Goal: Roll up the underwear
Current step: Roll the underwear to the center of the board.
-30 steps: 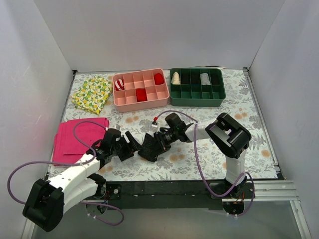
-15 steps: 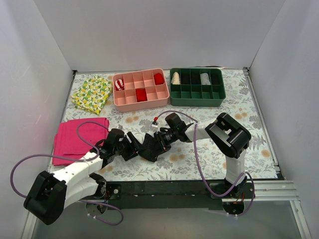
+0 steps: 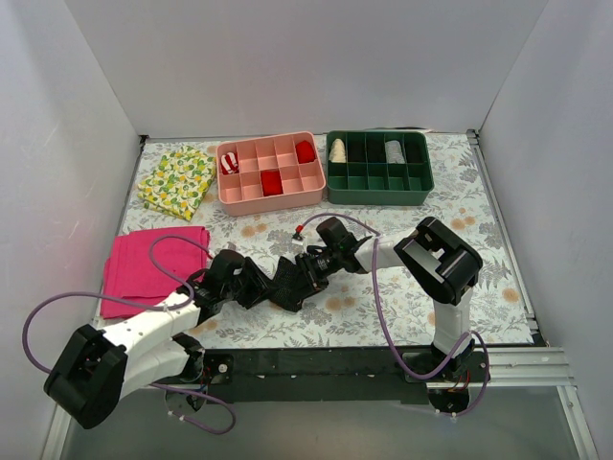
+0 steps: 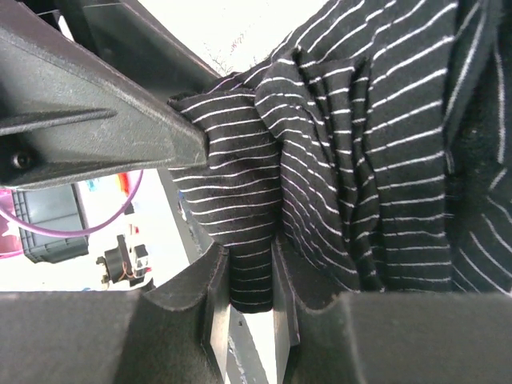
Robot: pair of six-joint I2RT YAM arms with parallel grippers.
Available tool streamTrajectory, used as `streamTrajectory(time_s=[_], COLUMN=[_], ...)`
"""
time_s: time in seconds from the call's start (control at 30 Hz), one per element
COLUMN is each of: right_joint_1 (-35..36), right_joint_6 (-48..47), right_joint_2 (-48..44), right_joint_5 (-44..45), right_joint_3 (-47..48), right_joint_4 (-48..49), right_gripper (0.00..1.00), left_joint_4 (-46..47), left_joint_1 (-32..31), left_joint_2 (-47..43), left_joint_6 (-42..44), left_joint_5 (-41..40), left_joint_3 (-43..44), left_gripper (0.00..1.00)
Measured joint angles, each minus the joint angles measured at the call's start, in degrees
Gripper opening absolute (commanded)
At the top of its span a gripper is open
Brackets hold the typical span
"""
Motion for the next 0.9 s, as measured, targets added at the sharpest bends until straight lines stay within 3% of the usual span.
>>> streamTrajectory(time_s=[0.13,0.27,0.43,0.7,0.9], right_joint_1=[0.31,1.01,3.02,6.43,10.08], right_joint_6=[-0.5,-0.85,-4.61,-13.25,-18.73], right_joint_2=[0.0,-0.44,-6.43,-19.61,-22.12], right_joint_5=[0.37,1.4,9.99,27.98,36.02], right_joint_3=[0.66,0.76,0.59,0.04,-0.39], right_joint_4=[-1.11,-1.64,-6.56,-13.73,-15.87], right_gripper=[0.27,0.5,0.62,0.66,0.66], left_joint_4=[-1.73,-2.75,-3.67,-4.07,-4.57], left_joint_1=[-0.17,-0.33,-0.33,-0.33,-0.33], left_joint_2=[-1.07,-0.92,1.11,4.48,5.9], left_joint_6=[-0.48,-0.55,-0.02,2.1,3.39], left_joint_5=[-1.7,-2.8,-3.65,-4.0,-3.98], left_joint_3=[0.09,0.59,1.46,3.34,4.5], left_gripper=[0.37,0.35,0.35,0.36,0.37])
